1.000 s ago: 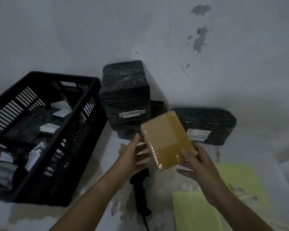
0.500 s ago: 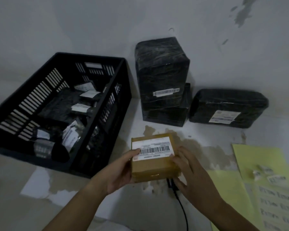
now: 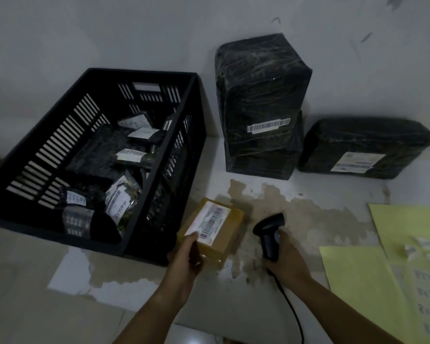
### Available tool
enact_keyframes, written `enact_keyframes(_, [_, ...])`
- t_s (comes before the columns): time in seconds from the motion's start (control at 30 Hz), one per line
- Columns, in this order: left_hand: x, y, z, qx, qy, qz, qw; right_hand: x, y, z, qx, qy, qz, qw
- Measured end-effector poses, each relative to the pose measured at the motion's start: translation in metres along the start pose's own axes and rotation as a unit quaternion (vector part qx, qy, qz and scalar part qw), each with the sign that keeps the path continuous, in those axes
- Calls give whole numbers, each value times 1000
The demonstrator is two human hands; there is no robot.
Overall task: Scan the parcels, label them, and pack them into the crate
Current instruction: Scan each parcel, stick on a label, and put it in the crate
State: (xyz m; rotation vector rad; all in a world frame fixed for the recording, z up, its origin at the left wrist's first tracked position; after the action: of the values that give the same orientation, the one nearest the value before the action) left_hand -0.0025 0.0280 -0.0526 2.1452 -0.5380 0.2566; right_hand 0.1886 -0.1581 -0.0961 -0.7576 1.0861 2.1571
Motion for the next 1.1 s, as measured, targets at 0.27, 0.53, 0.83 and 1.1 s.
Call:
enact_keyframes(0.27, [25,1,69,-165,-241,38,956,-21,32,-14,98,-264,26,959])
enact_keyframes(0.53, [23,-10,14,62,-602,20,796,-23,53,-7,97,-359,-3,928])
enact_keyframes(0.83, [44,-25,18,-7,-425,131,896,-8,53,10,103,-377,31,920])
enact_keyframes(1.1, [56,-18,27,-29,-225,147,963,-66,76,22,47,-354,-31,934])
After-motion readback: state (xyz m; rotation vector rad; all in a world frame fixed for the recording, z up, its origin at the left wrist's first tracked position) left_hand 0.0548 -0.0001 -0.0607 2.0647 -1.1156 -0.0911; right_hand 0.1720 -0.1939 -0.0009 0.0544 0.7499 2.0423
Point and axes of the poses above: each hand's wrist, its own y-axis away from the middle knuckle, its own x-axis out of the palm, z = x × y, the point moved 7 cm from there along -y, towards the middle knuckle, and after that the axes turned 8 degrees about y, right-handed, at the moved point
